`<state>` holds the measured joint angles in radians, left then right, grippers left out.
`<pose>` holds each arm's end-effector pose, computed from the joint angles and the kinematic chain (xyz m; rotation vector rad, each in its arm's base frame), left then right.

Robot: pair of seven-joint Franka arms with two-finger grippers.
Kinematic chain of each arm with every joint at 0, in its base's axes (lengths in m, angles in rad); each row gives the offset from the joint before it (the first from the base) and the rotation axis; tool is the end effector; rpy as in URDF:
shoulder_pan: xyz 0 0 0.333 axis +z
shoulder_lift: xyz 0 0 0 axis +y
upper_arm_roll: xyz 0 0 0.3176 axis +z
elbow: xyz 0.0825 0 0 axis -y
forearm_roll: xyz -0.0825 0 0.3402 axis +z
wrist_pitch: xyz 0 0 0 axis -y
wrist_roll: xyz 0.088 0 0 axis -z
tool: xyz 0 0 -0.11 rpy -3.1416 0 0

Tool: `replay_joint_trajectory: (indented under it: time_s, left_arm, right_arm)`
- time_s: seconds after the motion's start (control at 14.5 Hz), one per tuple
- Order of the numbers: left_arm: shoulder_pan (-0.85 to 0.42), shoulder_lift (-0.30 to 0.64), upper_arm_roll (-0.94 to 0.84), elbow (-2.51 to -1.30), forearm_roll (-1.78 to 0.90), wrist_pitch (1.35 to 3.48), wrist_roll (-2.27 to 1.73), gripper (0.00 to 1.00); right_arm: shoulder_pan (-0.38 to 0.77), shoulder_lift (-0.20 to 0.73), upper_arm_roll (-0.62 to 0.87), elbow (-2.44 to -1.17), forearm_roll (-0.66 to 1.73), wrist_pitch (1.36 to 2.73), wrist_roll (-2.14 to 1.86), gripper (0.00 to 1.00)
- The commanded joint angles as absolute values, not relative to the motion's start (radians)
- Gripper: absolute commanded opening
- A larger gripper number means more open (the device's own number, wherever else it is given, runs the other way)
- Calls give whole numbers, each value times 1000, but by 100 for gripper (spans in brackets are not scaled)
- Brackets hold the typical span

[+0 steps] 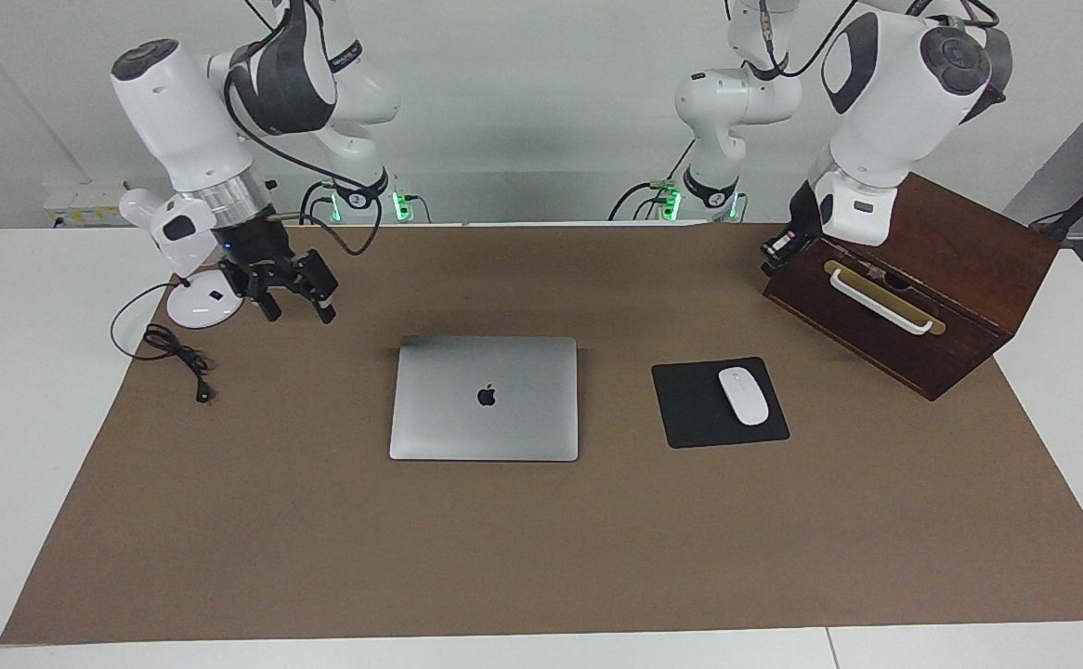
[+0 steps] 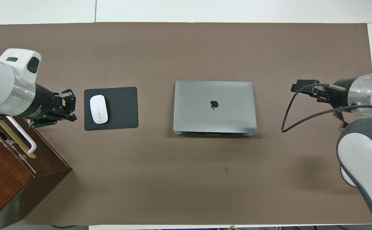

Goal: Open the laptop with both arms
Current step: 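Move the left gripper and the right gripper toward the silver laptop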

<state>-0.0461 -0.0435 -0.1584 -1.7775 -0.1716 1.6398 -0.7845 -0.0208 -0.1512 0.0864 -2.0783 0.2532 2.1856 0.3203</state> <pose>0.4811 -0.1194 0.5633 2.8970 0.8969 -0.2445 0.4932 0.0444 0.5350 -2.8190 0.5329 -0.3068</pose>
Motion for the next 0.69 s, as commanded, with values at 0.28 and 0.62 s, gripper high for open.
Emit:
replay_joint_trajectory:
  time_s: [0.28, 0.62]
  left_arm:
    - [-57, -196, -143, -2092, -470, 1918, -1086, 0]
    - [-54, -221, -144, -2232, -690, 2057, -1169, 0]
  right_arm:
    - [23, -166, 86, -2207, 412, 2384, 506, 100]
    - [126, -137, 86, -2223, 472, 2496, 688, 100]
